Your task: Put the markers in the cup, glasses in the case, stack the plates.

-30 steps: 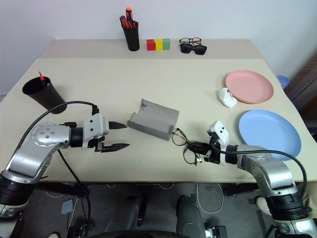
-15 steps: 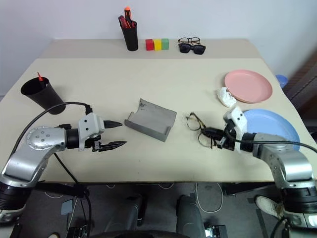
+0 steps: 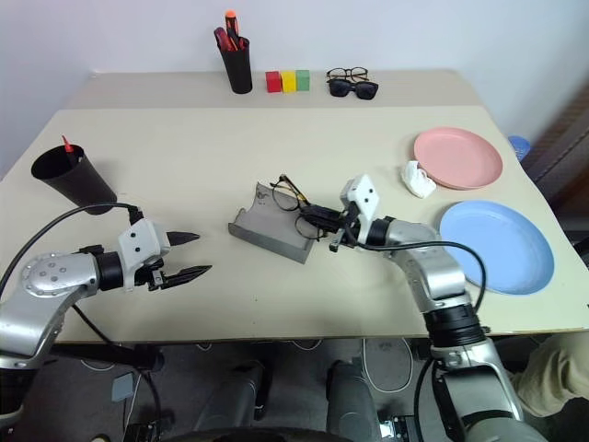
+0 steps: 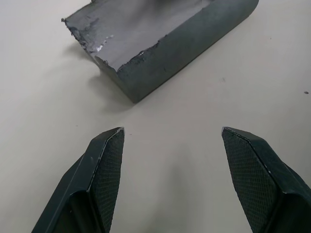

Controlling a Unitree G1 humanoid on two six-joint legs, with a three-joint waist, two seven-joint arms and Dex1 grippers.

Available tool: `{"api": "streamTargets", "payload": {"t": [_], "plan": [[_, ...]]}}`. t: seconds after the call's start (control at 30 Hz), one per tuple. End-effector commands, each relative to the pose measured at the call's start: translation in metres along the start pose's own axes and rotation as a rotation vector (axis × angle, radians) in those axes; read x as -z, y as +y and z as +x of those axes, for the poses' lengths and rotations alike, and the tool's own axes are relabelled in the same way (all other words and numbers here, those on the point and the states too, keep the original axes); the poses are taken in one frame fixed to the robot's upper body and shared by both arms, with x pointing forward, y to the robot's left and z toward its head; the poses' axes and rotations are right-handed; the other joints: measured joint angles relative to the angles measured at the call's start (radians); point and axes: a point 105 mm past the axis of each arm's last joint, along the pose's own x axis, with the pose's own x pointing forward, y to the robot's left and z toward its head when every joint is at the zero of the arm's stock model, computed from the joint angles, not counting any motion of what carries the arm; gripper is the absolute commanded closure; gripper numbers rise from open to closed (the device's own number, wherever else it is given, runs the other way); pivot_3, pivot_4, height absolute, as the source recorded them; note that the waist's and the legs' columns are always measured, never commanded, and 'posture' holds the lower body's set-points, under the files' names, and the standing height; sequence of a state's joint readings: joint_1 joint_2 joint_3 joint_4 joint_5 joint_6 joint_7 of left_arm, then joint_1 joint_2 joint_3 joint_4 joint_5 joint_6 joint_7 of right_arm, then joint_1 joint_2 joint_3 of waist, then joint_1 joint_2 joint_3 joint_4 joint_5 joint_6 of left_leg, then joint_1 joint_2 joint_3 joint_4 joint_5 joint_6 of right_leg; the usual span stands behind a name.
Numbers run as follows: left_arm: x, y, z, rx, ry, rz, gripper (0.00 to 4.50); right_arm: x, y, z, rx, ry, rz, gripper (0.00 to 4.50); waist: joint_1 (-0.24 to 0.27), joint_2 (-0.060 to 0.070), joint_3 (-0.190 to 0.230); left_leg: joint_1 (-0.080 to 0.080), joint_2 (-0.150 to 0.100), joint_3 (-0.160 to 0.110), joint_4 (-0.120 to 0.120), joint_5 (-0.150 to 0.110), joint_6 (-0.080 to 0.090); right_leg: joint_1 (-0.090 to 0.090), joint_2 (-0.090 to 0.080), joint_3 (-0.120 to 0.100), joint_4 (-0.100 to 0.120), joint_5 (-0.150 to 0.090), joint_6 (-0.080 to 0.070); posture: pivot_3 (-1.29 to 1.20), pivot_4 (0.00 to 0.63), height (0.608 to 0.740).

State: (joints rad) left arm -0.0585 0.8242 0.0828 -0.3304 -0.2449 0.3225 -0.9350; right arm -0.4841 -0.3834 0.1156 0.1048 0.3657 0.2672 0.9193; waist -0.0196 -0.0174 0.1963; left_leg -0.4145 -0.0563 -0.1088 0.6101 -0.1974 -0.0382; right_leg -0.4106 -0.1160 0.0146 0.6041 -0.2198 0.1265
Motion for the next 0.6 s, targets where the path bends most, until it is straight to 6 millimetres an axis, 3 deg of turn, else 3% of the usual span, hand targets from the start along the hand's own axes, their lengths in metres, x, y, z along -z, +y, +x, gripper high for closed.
{"api": "streamTargets", "payload": {"t": [0.03,0.27,0.53,0.6], "plan": [[-0.011,0.005,-0.009,-0.043,-0.012,0.043,1.23,-0.016,-0.007,0.011,0.017,-0.057,-0.086,4.46,0.000,0.000,0.000,0.000,0.000,0.000,0.000,0.000,0.000,-0.001,0.001,0.000,0.002,0.000,0.000,0.00,0.150,0.740],[-0.008,0.004,-0.013,-0.061,0.001,0.034,1.23,-0.022,-0.009,0.019,0.001,-0.093,-0.070,4.46,0.000,0.000,0.000,0.002,0.001,-0.001,0.000,0.000,0.000,-0.002,0.002,0.000,0.008,-0.001,-0.001,0.00,0.150,0.740],[-0.008,0.005,-0.013,-0.074,-0.002,0.029,1.23,-0.006,0.014,0.024,-0.101,-0.028,-0.026,4.46,0.001,0.000,0.000,0.002,0.001,-0.001,0.000,0.000,0.000,-0.002,0.002,0.001,0.008,-0.001,-0.001,0.00,0.150,0.740],[-0.008,0.007,-0.014,-0.081,-0.001,0.029,1.23,0.000,0.015,0.022,-0.106,0.000,-0.034,3.46,0.000,0.000,0.000,0.002,0.001,0.000,0.000,0.000,0.000,-0.002,0.002,0.001,0.008,-0.001,-0.001,0.00,0.150,0.740]]}}
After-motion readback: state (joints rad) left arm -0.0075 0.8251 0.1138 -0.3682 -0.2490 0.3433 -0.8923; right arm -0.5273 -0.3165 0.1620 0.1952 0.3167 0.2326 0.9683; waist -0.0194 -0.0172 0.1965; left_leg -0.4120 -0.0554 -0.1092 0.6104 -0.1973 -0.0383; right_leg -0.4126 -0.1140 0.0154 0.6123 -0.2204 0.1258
